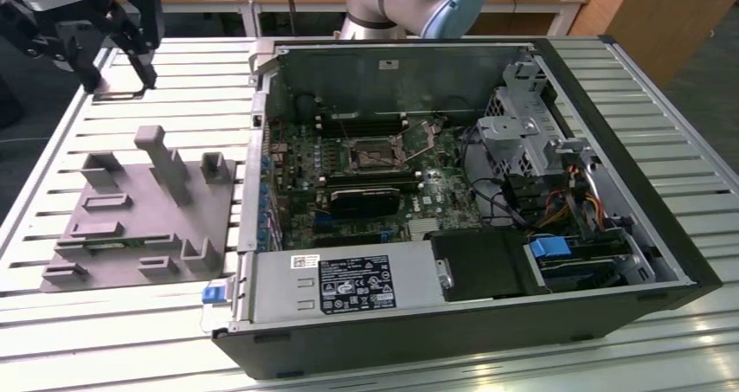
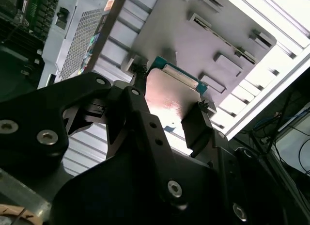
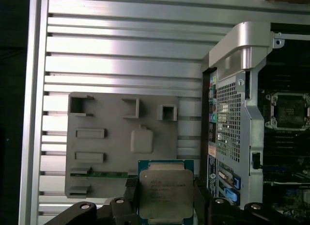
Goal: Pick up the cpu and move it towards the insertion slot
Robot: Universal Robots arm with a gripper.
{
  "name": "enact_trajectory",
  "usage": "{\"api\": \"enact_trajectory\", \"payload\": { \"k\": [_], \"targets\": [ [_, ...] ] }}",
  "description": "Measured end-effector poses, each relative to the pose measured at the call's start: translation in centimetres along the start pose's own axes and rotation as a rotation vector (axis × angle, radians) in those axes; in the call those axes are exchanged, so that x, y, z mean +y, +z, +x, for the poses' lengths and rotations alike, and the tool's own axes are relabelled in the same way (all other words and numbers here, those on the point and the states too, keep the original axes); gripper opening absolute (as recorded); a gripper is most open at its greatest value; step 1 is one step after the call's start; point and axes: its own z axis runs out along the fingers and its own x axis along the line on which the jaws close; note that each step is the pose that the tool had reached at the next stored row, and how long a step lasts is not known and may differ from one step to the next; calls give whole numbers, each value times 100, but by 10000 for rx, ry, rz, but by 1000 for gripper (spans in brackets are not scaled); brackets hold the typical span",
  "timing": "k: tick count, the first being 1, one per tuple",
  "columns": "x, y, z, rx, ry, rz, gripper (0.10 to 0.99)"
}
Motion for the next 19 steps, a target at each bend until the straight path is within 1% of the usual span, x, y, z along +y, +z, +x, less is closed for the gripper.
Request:
{"api": "enact_trajectory", "payload": {
  "k": [10,19],
  "targets": [
    [-7,19,-365,0,1,0,541],
    [-14,37,-734,2,0,0,541]
  ]
}}
